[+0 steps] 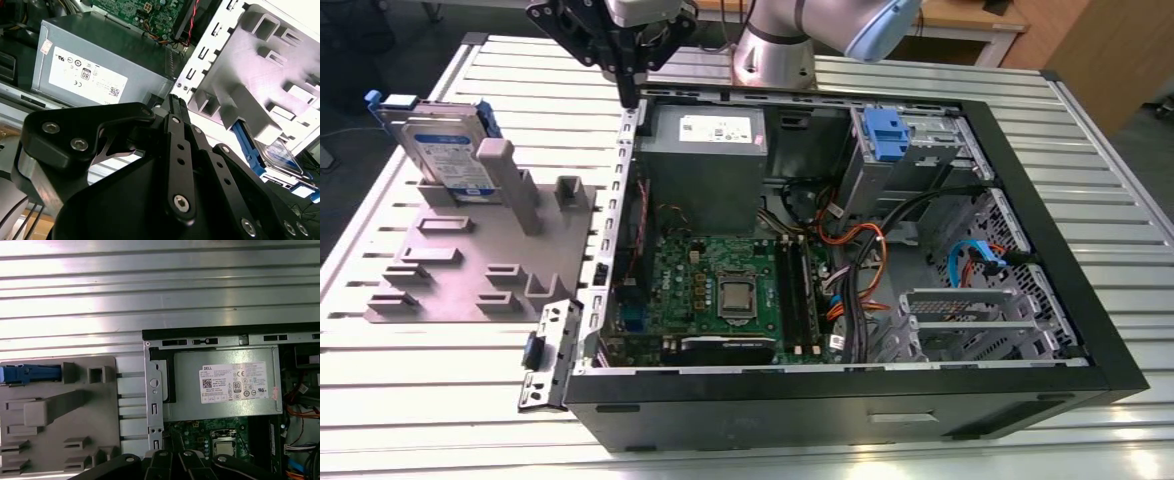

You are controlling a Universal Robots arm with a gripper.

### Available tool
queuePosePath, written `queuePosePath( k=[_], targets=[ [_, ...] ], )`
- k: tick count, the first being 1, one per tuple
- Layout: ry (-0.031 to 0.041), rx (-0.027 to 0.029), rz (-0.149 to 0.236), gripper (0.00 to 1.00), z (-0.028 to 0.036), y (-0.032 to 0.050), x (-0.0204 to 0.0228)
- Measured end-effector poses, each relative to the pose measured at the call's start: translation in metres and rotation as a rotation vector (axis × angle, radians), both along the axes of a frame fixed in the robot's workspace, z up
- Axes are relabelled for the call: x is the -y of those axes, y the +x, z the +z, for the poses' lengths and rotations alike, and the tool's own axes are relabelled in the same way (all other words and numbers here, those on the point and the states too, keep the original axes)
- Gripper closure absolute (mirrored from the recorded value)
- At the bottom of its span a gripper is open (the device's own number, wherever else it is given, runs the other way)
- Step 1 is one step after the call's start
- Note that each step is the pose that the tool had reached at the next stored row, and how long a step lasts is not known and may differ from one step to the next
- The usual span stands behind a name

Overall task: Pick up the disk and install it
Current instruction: 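Reach for the disk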

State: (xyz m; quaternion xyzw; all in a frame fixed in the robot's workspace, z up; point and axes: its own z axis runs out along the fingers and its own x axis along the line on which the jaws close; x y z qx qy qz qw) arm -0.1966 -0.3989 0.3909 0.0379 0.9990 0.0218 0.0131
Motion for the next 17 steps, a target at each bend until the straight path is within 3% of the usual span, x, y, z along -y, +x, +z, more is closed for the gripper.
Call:
queuePosePath(
  k=[17],
  targets=[
    [-0.0001,0.0000,0.000,0.89,-0.0013,-0.0080,0.0000]
  ],
)
